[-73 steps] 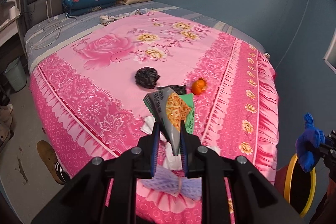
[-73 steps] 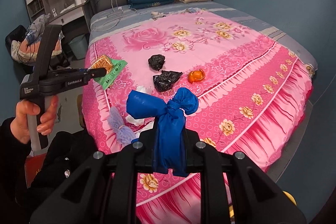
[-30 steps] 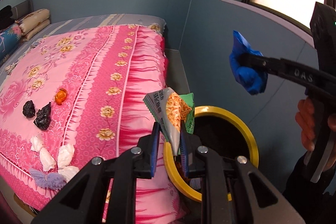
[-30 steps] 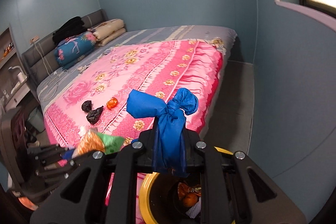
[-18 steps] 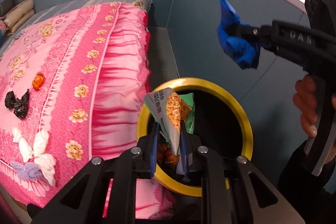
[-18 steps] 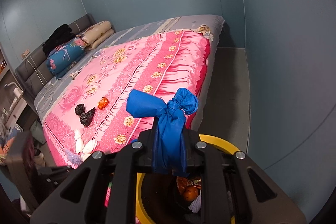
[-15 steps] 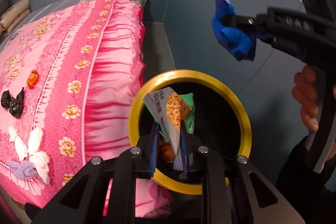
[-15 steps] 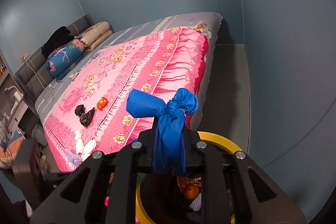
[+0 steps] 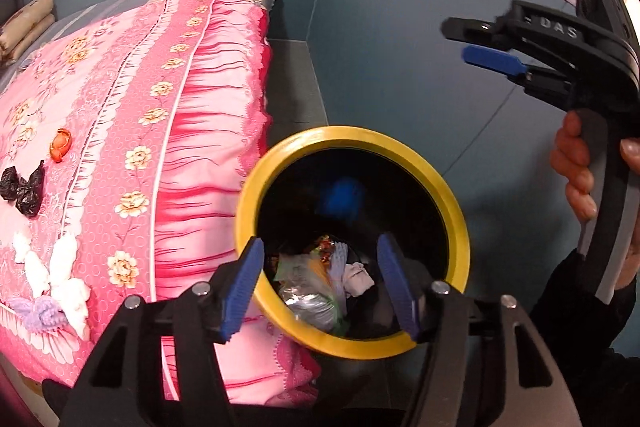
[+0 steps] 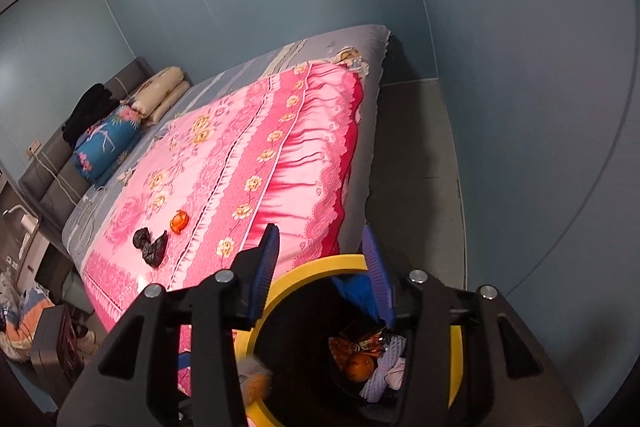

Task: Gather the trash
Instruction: 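Open both tools to drop the packet and glove into the bin, then move both tools back over the bed toward the tissue and orange peel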

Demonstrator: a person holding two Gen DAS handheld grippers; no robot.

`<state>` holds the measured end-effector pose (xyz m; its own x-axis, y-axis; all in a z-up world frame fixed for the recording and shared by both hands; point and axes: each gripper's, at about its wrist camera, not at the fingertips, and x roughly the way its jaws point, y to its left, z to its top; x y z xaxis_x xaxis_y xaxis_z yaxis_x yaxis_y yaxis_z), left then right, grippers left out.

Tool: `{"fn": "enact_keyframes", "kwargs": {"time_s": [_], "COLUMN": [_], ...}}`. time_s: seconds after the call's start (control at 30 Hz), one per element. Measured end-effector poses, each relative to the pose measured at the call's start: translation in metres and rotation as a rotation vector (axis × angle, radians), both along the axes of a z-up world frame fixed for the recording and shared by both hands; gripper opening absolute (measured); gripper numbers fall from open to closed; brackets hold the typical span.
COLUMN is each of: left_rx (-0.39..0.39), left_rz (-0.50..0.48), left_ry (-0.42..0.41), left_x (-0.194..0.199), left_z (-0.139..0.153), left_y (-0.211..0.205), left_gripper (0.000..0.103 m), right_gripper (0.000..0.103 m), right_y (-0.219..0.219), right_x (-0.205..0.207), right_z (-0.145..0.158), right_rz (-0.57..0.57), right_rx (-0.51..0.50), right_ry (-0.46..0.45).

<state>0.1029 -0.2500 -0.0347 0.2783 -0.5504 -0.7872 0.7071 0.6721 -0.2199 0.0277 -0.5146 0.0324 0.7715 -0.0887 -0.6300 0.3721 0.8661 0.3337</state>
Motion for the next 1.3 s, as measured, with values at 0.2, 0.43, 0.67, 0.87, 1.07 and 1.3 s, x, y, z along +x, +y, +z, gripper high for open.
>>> {"fn": "enact_keyframes", "kwargs": {"time_s": [0.2, 0.43, 0.67, 0.87, 1.07, 1.3], "left_rx": [-0.02, -0.027, -0.035, 0.003, 0.033, 0.084], "left_rz": [0.037, 0.112, 0.244, 0.375, 0.516, 0.646], "left_ry": [-0.012, -0.046, -0.078, -0.114, -0.079, -0.016], "left_x": [0.008, 0.026, 0.055, 0.079, 0.112, 0.15], "left_z": [0.008, 0.018, 0.027, 0.026, 0.013, -0.018], "left_y": [0.015, 0.045, 0.1, 0.155, 0.212, 0.27], "left_gripper": [0.06, 0.065, 0.073, 0.077, 0.077, 0.077], "right_gripper": [0.048, 0.049, 0.054, 0.057, 0.058, 0.058], "right_y": [0.006, 0.035, 0.075, 0.116, 0.169, 0.227], "right_x": [0.002, 0.025, 0.066, 0.114, 0.169, 0.237], "right_z": [0.007, 0.018, 0.031, 0.036, 0.031, 0.008], "right_rz": [0.036, 0.115, 0.244, 0.373, 0.486, 0.592], "right_rx": [-0.015, -0.065, -0.095, -0.082, -0.103, -0.114], "right_ry": [-0.015, -0.008, -0.017, -0.008, 0.025, 0.077]}}
